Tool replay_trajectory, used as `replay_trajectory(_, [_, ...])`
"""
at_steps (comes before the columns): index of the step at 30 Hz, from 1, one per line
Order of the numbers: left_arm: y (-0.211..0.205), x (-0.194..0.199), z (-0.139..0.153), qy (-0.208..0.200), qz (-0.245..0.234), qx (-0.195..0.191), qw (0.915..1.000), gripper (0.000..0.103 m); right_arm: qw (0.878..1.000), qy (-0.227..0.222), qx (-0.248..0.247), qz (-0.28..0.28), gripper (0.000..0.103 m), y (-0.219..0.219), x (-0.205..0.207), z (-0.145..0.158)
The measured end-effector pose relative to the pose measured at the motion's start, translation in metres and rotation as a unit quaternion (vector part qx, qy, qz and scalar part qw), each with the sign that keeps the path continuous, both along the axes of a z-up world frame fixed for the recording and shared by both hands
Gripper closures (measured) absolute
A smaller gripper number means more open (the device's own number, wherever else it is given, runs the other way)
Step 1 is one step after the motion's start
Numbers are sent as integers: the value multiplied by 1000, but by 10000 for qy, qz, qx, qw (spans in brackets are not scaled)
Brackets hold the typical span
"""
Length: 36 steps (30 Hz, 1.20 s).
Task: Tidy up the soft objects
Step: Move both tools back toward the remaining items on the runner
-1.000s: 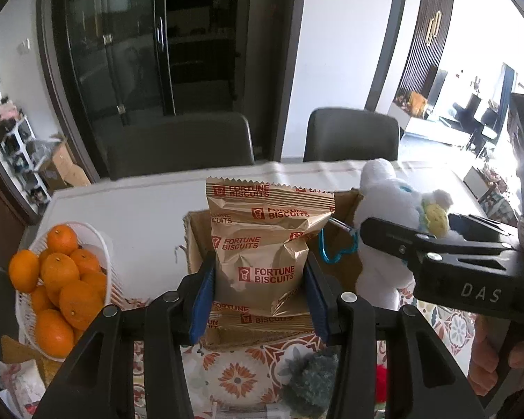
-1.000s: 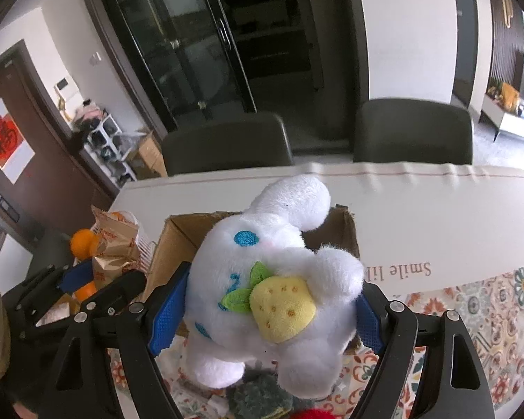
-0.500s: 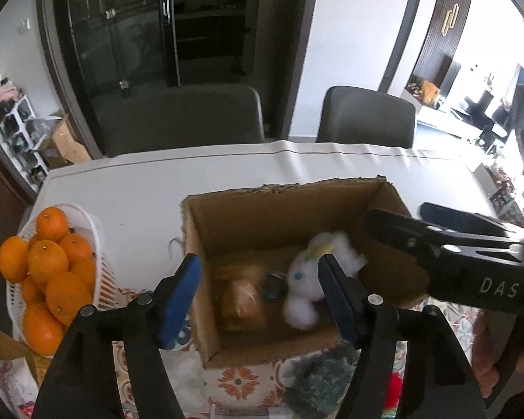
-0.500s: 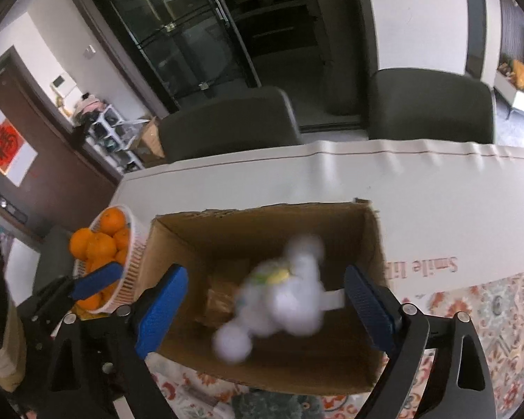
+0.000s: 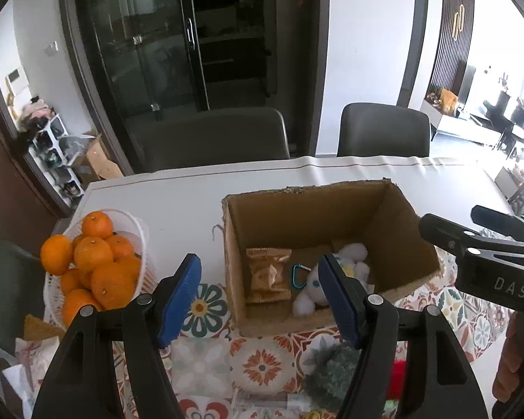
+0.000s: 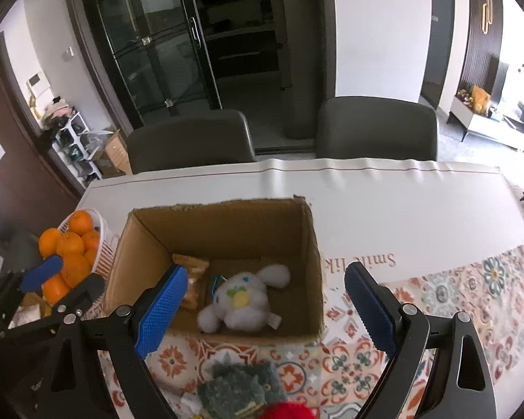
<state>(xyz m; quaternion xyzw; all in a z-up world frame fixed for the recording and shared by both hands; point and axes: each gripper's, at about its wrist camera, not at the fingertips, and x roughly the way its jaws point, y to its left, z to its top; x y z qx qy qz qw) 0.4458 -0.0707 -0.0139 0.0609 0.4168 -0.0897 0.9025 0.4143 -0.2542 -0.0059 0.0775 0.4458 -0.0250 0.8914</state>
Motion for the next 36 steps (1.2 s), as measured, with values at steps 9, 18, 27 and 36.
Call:
replay_trajectory(9, [9,-46,5,-50,107,177,9998,34,9994,-20,-314,-134,10,4,-47,9])
replay_trajectory(18, [14,-89,-9,118,-22,256,9996,34,9992,149,-330,-196,10,10,-92,-4])
replay_trajectory(27, [8,-115,-42,578,-321,373,9971,34,9982,448,-332,-218,10,11,-120,-31])
replay_trajectory(36, [1,-122,-82,1210,-546,392,9904,34,9955,866,-305,-227,10,7,-135,-66])
